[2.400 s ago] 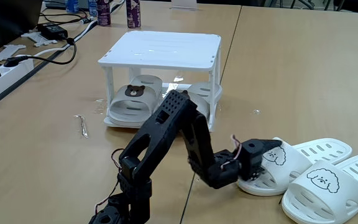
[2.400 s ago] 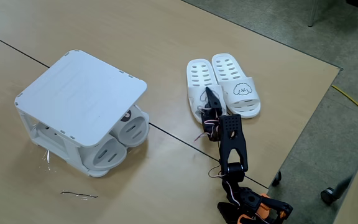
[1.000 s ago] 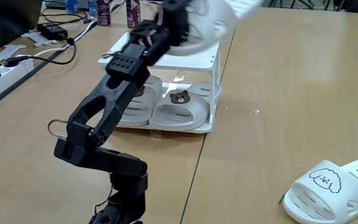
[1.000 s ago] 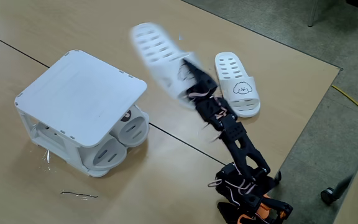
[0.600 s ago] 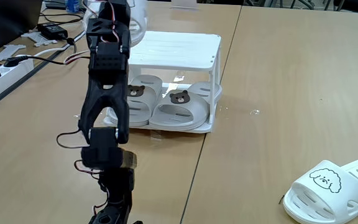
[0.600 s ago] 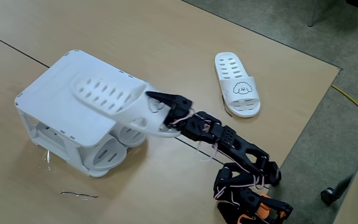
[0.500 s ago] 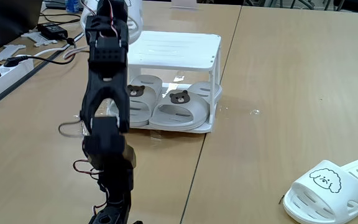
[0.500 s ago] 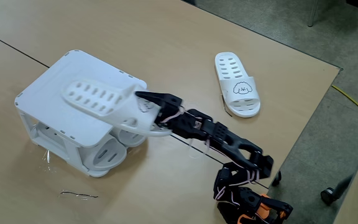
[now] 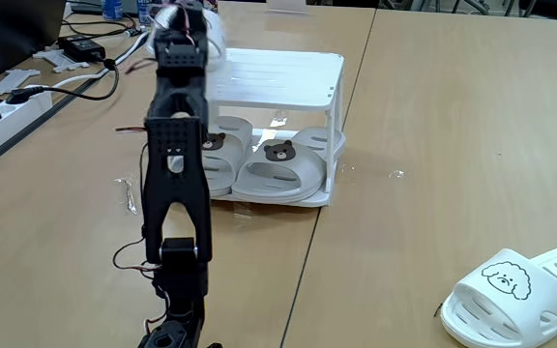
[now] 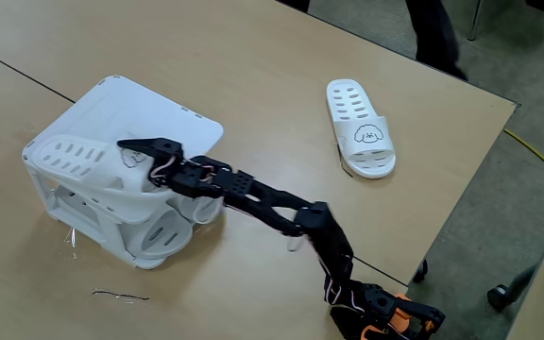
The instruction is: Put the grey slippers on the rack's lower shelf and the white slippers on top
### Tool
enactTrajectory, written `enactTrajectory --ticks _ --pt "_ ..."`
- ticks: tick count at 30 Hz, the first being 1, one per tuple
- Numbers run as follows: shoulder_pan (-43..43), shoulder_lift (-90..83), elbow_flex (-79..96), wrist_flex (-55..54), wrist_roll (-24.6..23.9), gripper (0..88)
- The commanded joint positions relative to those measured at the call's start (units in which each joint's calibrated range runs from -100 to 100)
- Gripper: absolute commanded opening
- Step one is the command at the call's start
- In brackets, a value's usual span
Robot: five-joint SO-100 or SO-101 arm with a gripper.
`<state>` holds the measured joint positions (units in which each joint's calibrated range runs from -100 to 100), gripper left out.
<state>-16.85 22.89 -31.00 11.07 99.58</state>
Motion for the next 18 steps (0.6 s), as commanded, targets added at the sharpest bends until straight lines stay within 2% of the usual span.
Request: enactTrajectory --ticks 1,7,8,11,12,18 --pt "2.71 8.79 -19.21 -0.37 0.42 0.7" --pt "4.27 20.74 -30.21 -0.55 0.42 0.8" --pt "4.35 21.58 -31.20 -0.55 0.42 3.0" --pt "4.35 21.67 -31.47 -0.55 0.42 22.7" --pt "4.27 21.58 -31.65 -0.55 0.42 26.8" --pt "3.70 13.59 -24.26 -0.46 0.42 27.3"
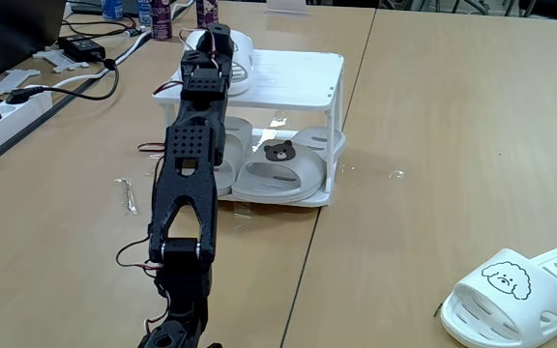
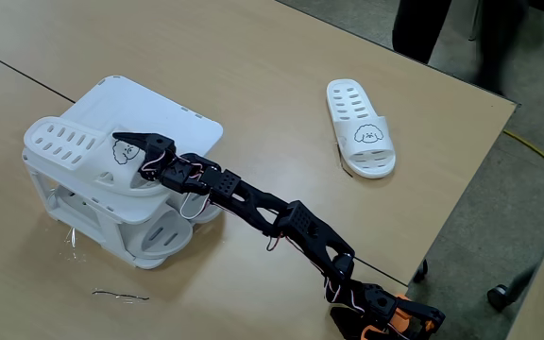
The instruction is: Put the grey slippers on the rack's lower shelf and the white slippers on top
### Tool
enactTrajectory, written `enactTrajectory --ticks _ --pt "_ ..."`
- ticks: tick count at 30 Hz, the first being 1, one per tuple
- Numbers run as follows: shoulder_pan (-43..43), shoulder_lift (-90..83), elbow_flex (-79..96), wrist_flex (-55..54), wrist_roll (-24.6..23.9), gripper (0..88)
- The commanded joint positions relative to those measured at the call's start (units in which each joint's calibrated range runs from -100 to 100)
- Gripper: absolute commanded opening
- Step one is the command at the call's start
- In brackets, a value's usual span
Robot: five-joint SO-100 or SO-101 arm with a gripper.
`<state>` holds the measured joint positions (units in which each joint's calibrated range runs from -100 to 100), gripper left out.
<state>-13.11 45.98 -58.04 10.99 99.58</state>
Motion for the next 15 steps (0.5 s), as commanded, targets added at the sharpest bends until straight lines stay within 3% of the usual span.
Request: enactTrajectory --ticks 1,15 --pt "-0.05 -11.86 5.85 -0.37 0.42 27.3" --pt "0.20 -35.34 36.98 -0.55 0.42 26.8"
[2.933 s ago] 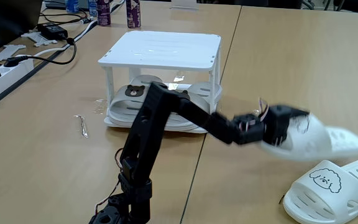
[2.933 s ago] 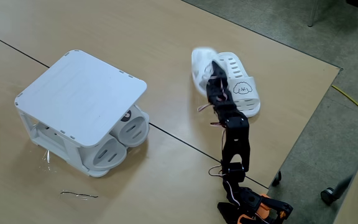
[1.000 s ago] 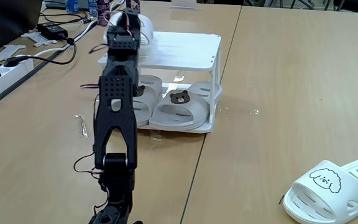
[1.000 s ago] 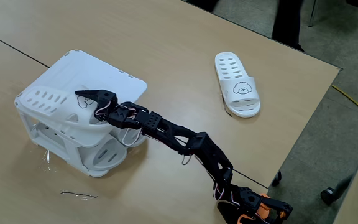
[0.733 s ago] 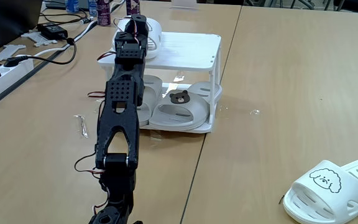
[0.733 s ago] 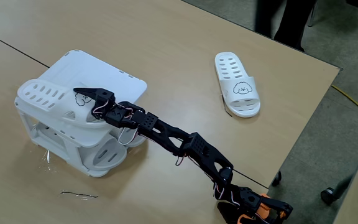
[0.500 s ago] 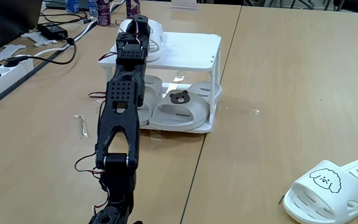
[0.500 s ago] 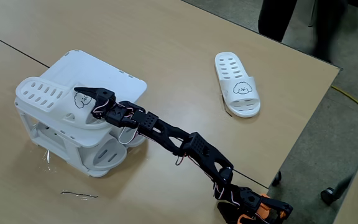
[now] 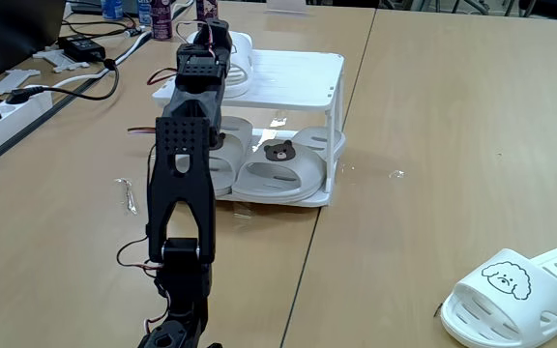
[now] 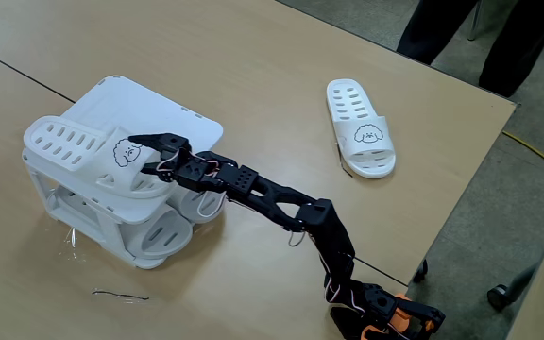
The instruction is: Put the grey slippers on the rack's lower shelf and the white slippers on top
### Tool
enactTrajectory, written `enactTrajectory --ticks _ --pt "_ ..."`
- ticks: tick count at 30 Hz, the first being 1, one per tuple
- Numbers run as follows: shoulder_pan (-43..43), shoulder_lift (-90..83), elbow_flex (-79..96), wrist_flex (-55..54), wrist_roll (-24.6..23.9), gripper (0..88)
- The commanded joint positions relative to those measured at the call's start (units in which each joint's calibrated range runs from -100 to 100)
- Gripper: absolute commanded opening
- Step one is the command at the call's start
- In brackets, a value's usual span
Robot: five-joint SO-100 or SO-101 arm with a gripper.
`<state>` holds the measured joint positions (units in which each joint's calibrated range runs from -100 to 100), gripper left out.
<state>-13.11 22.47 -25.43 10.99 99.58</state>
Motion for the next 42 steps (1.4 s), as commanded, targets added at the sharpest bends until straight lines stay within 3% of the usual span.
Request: enactTrajectory --ticks 1,9,10,13,15,21,24,27,34,42 --pt "0.20 -13.51 6.89 -0.55 0.42 26.8" --pt "0.69 -35.47 28.81 -0.63 0.42 26.3" --pt "0.69 -39.01 30.97 -0.63 0.42 23.7" --pt "2.75 -48.94 38.19 -1.24 0.42 3.1" --pt "5.54 -53.23 47.66 -10.04 0.42 1.2" --pt "9.82 -61.81 88.98 -50.33 0.42 0.7" --pt "9.90 -61.30 104.41 -63.36 0.42 0.7" --pt "12.70 -60.88 115.41 -67.76 0.42 0.7" --pt "22.98 -44.56 123.98 -82.60 0.42 0.7" --pt "45.43 -21.93 123.08 -97.61 0.42 0.7"
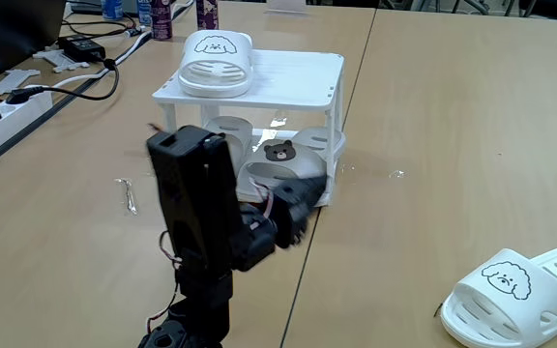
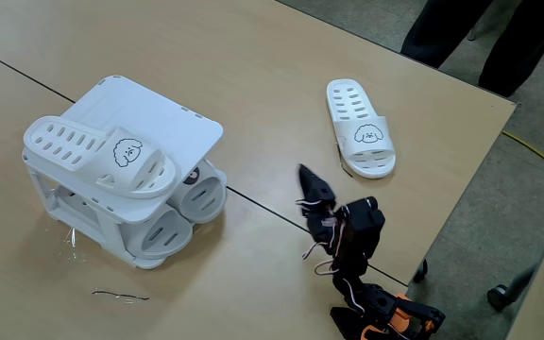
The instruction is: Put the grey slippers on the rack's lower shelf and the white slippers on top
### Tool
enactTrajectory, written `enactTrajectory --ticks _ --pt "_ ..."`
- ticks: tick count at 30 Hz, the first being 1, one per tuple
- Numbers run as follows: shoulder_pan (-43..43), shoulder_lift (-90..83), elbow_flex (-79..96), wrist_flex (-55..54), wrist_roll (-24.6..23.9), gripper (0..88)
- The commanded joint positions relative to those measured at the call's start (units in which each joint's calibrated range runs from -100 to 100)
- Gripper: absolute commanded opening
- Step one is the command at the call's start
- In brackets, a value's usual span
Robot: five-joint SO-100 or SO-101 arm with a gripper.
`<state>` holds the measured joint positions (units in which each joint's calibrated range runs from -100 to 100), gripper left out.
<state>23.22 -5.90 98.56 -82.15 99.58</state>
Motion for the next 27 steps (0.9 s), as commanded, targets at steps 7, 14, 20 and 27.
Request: enactTrajectory --ticks 7,14,20,27 --pt "25.87 18.56 -11.01 -6.38 0.42 1.1" --pt "28.51 28.91 -20.21 -6.38 0.42 8.9" --pt "28.51 34.88 -34.20 -5.69 0.42 20.6" --pt "28.59 44.56 -49.80 -1.63 0.42 21.1"
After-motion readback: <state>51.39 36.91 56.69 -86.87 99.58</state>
